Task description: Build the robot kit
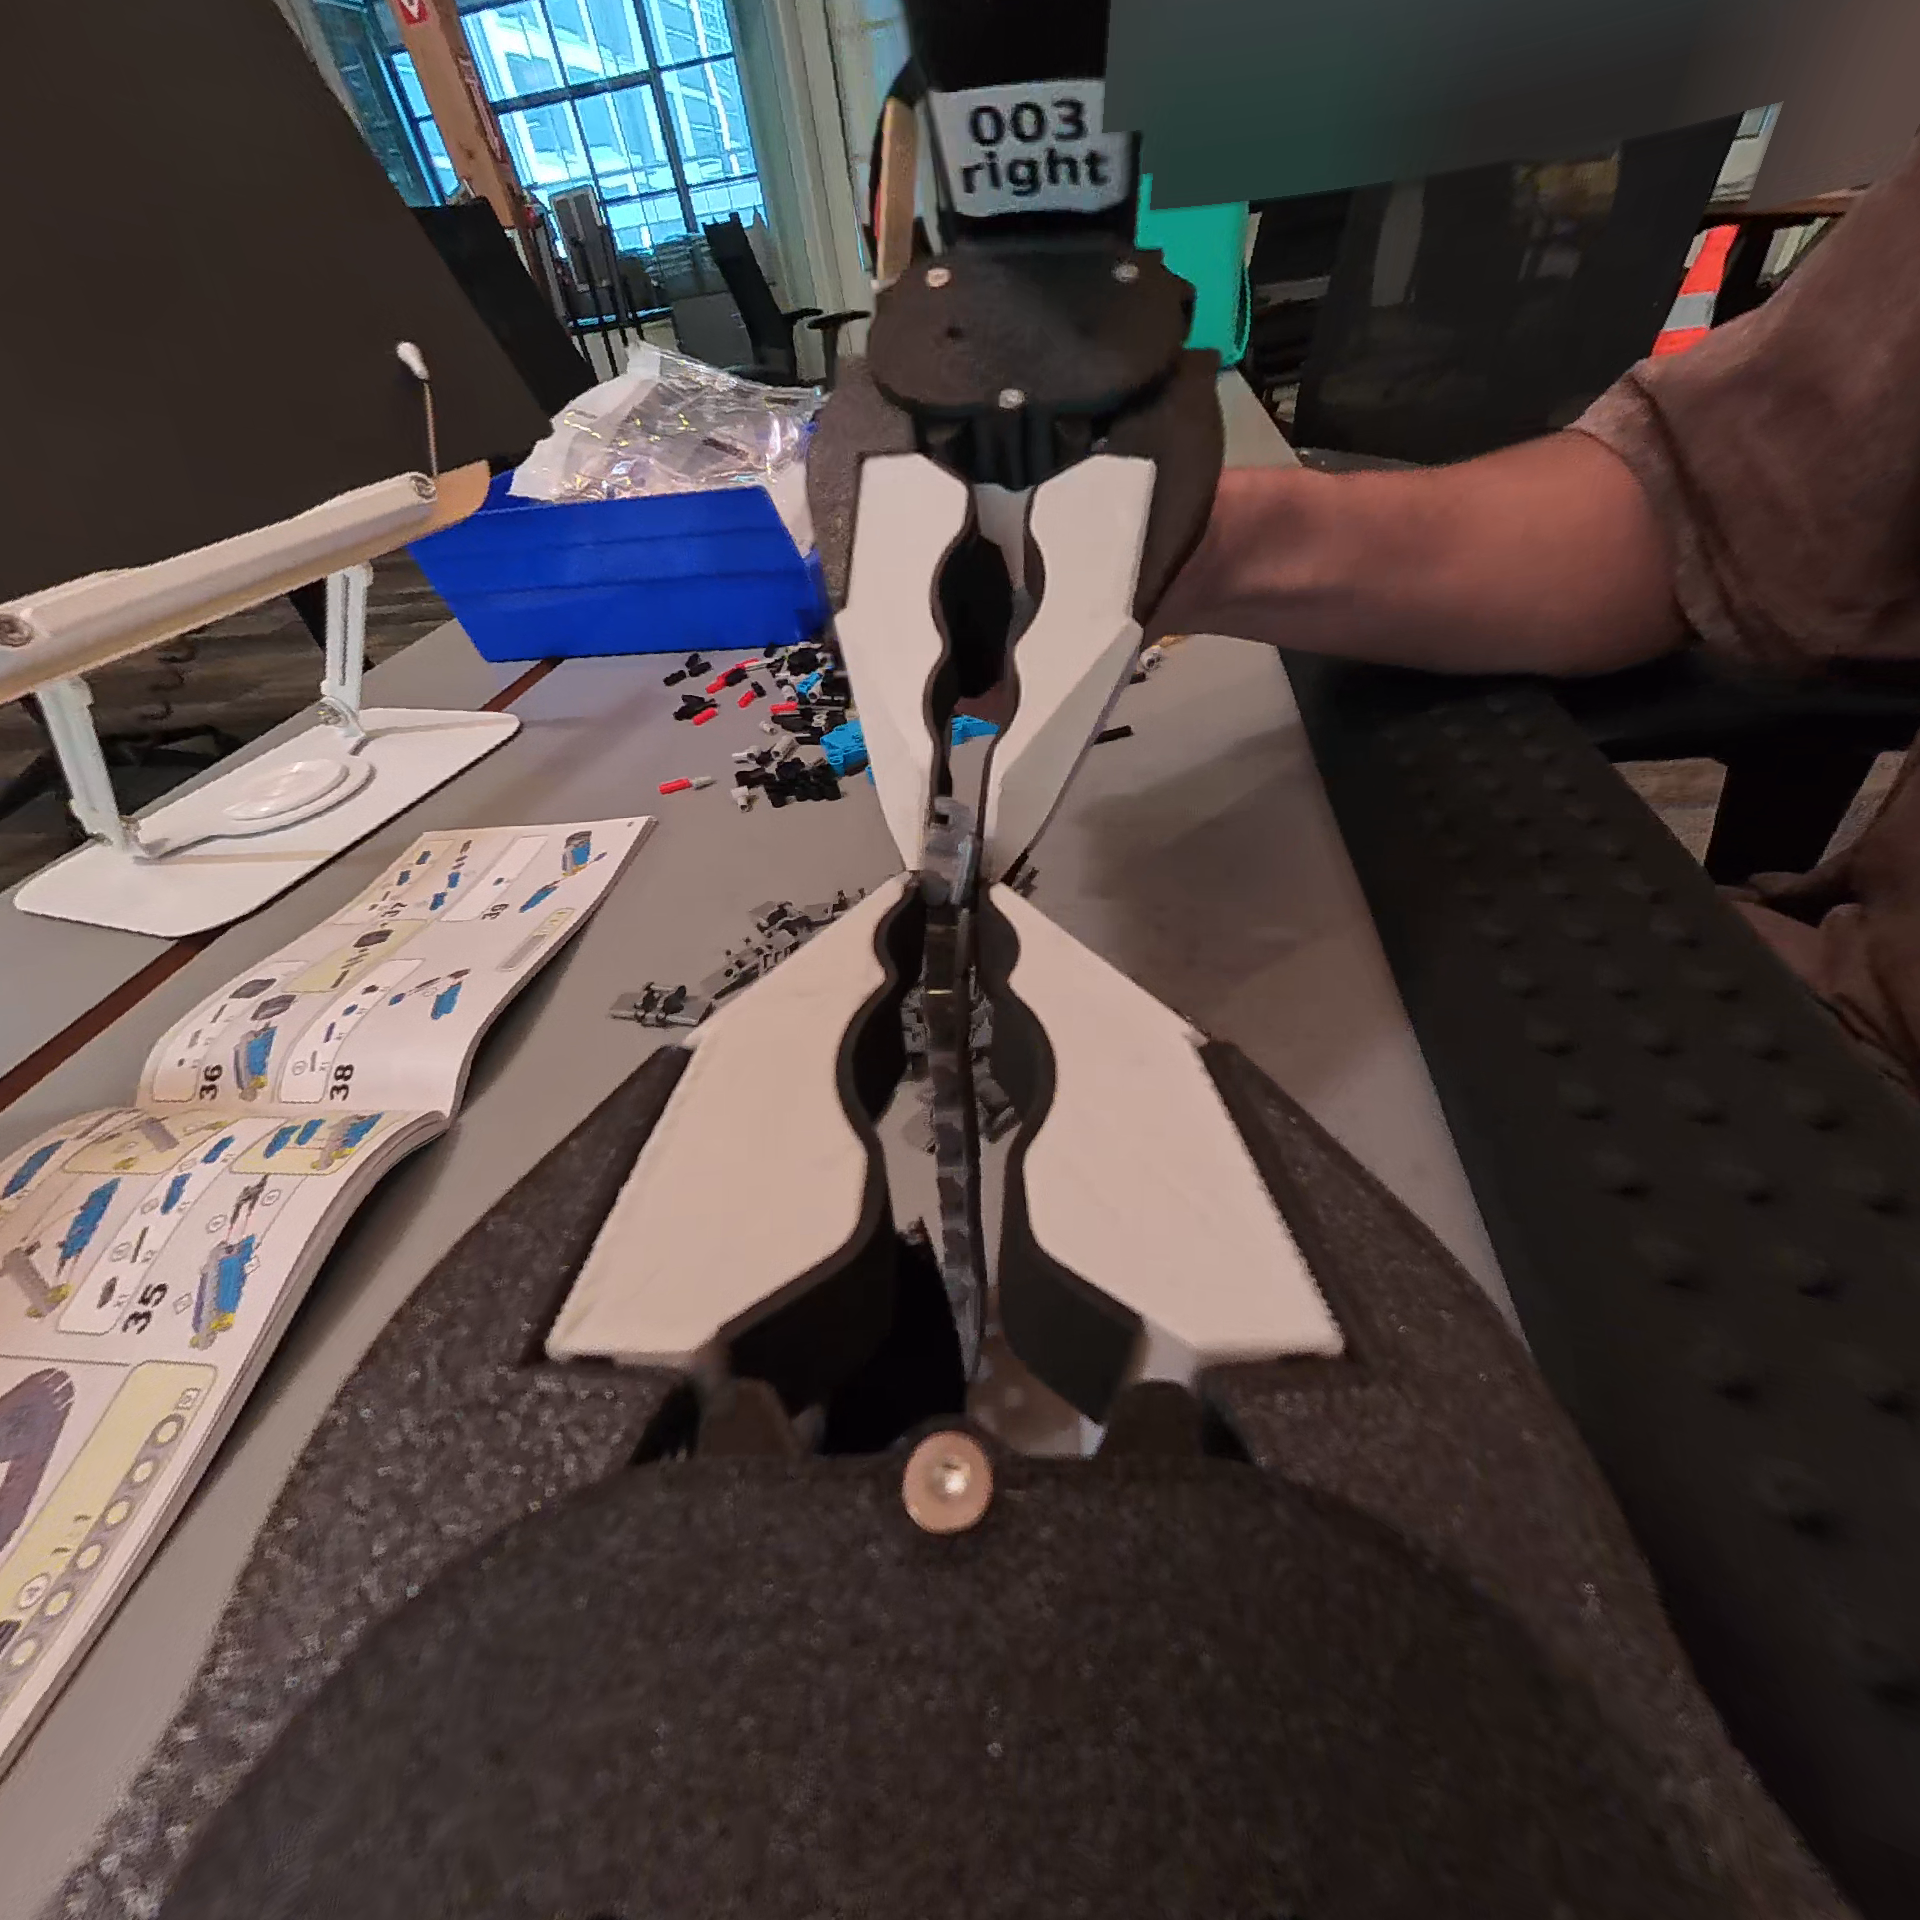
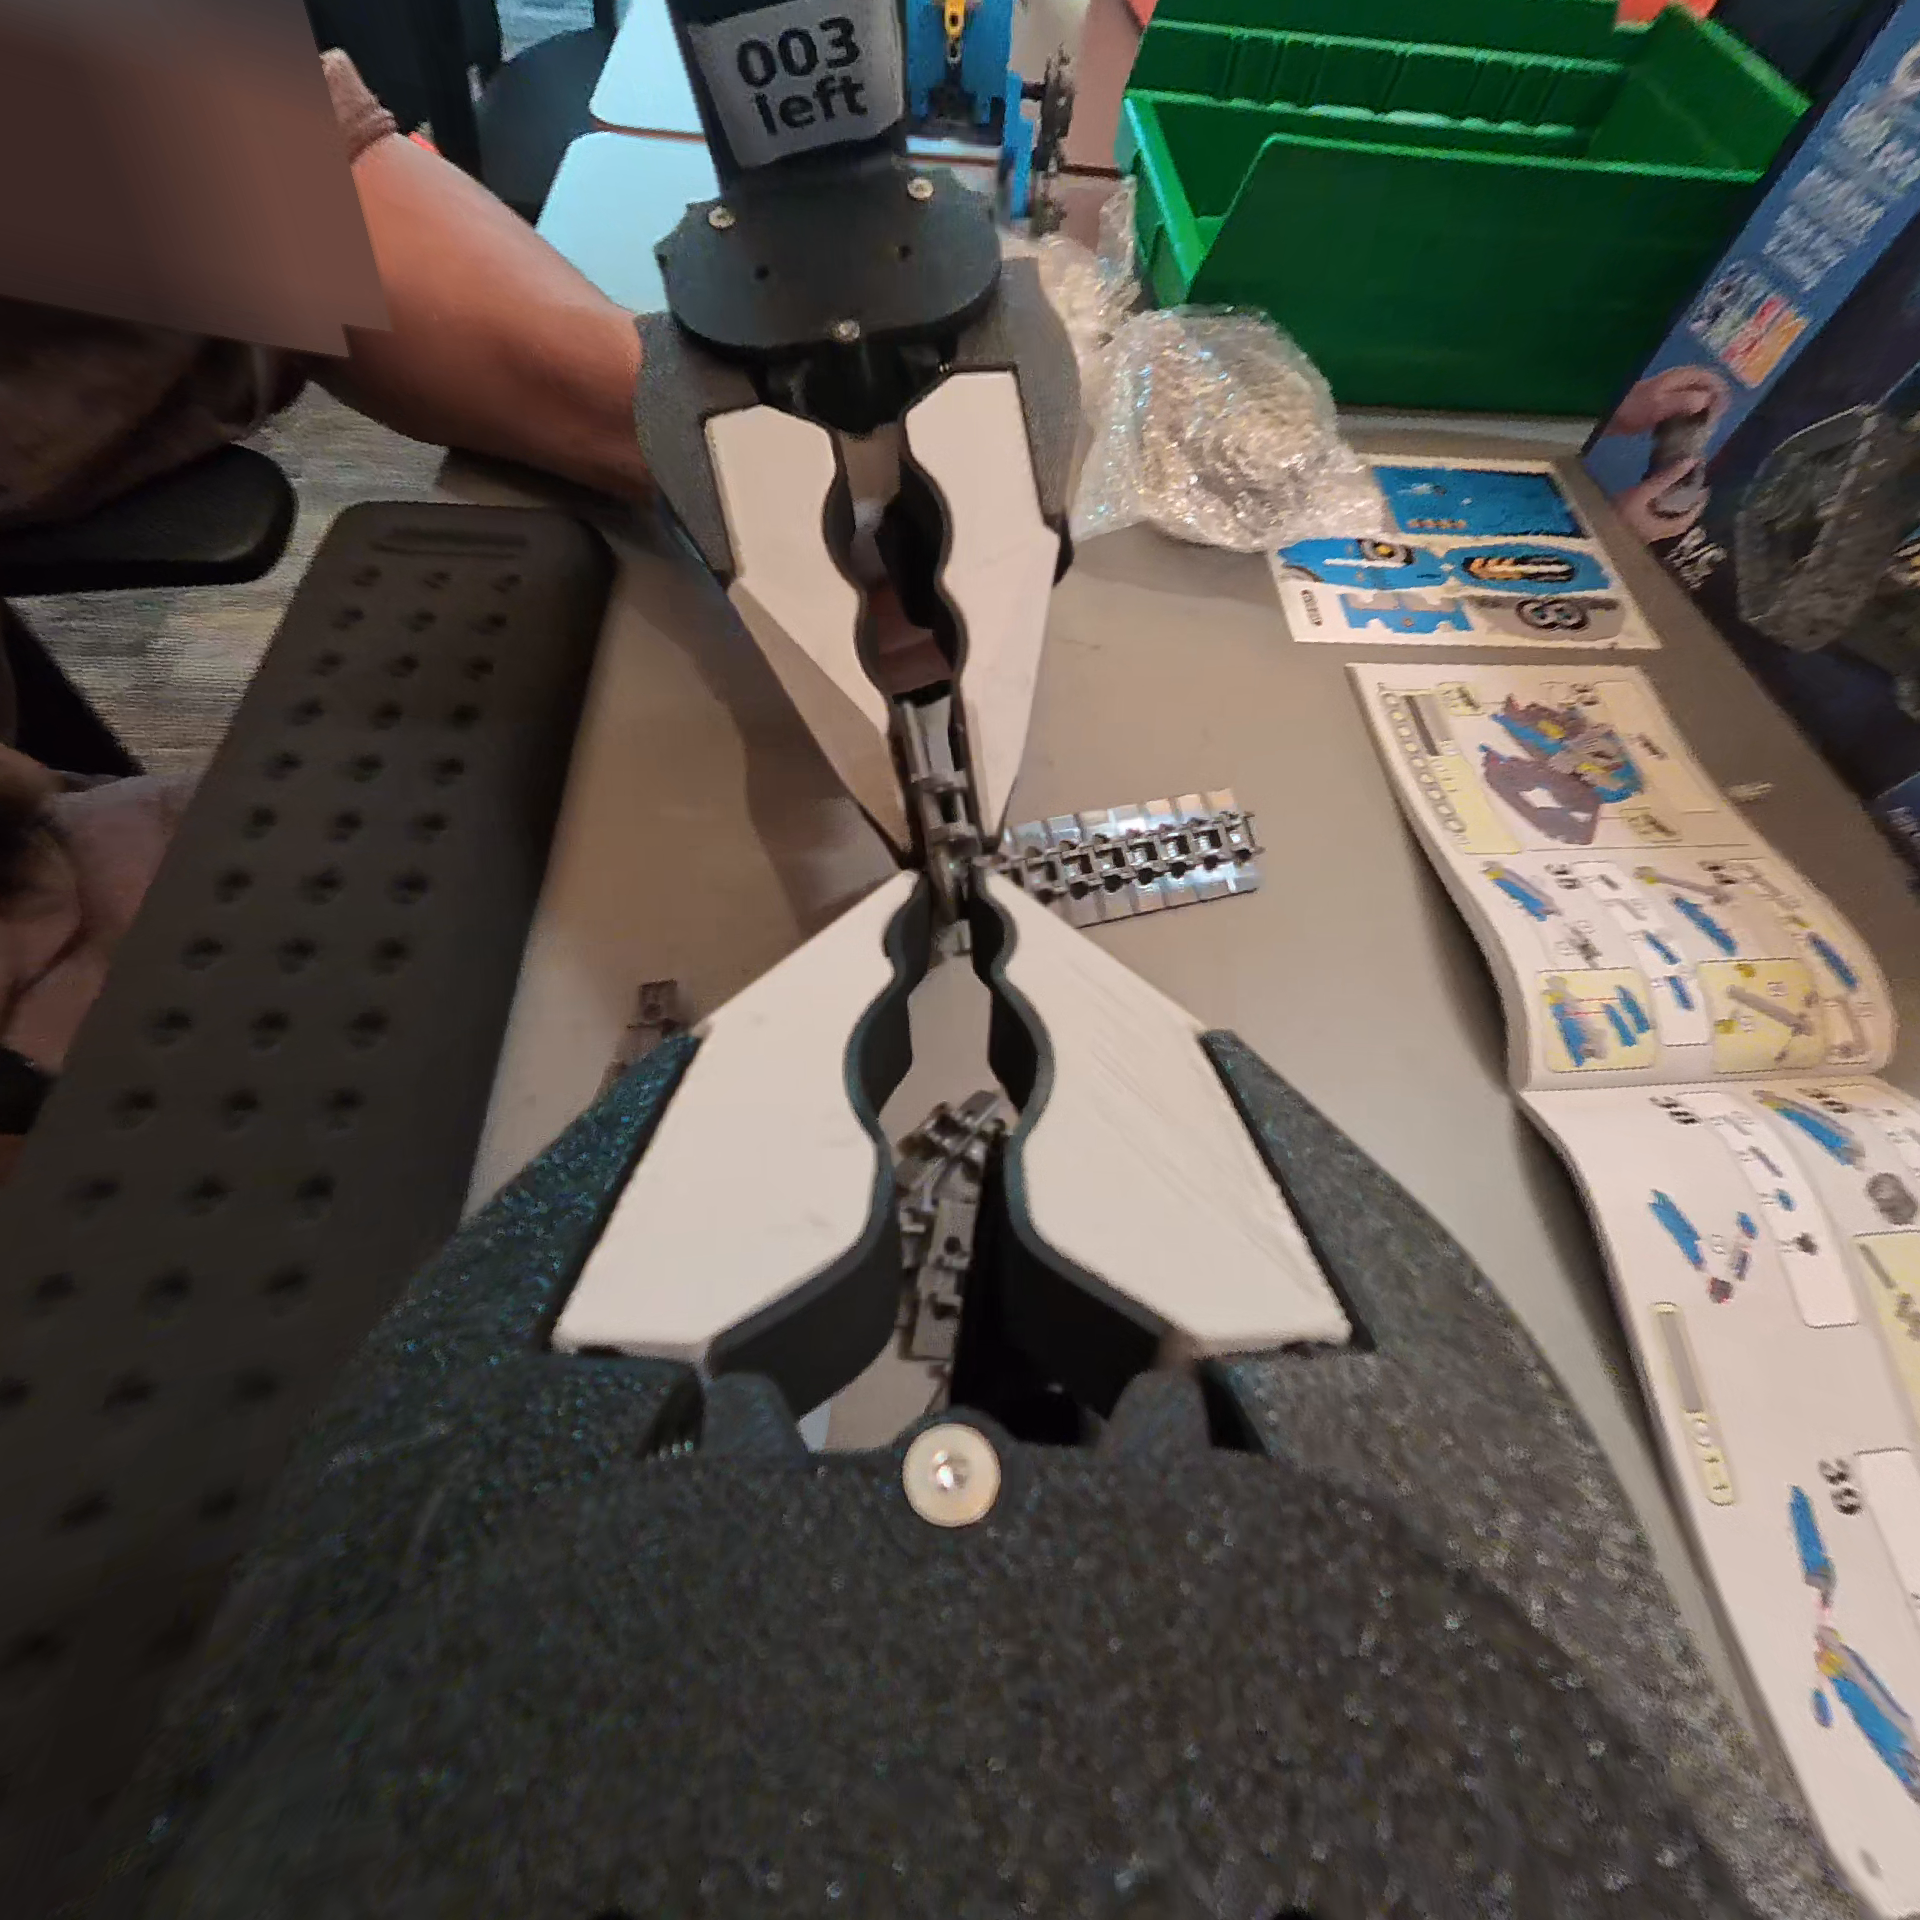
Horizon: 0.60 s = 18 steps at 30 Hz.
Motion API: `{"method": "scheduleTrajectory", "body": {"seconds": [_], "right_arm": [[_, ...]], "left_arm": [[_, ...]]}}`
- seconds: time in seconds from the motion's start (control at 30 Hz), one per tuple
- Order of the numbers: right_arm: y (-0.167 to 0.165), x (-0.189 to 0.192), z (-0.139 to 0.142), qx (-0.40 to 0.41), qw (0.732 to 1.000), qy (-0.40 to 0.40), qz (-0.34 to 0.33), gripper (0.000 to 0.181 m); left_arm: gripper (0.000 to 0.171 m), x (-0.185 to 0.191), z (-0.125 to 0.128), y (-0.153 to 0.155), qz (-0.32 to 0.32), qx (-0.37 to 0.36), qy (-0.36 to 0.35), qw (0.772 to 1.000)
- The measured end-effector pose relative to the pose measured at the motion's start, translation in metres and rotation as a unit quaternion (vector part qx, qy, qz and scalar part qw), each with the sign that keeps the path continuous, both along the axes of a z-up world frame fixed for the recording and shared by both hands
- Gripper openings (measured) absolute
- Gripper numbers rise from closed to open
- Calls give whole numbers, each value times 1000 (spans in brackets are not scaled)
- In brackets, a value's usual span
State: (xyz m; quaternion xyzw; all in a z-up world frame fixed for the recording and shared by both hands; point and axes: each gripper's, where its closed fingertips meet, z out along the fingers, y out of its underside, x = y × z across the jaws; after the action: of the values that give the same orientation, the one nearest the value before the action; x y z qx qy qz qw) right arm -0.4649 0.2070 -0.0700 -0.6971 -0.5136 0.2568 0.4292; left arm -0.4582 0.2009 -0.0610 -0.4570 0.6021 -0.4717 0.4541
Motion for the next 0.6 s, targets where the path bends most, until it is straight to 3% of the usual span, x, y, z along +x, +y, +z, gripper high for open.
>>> {"method": "scheduleTrajectory", "body": {"seconds": [0.13, 0.2, 0.37, 0.6], "right_arm": [[7, 1, 7, 51, 999, 4, -17, 19], [4, -2, 8, 56, 998, 7, -6, 11], [4, -3, 9, 93, 996, 11, -1, 10], [-6, -4, 8, 3, 999, 42, 24, 3]], "left_arm": [[7, -1, 4, 1, -10, -44, -10, 999], [8, -2, 5, 2, -16, -64, -12, 998], [7, -3, 6, 2, -20, -75, -11, 997], [7, -3, 8, -5, -32, -73, -17, 997]]}}
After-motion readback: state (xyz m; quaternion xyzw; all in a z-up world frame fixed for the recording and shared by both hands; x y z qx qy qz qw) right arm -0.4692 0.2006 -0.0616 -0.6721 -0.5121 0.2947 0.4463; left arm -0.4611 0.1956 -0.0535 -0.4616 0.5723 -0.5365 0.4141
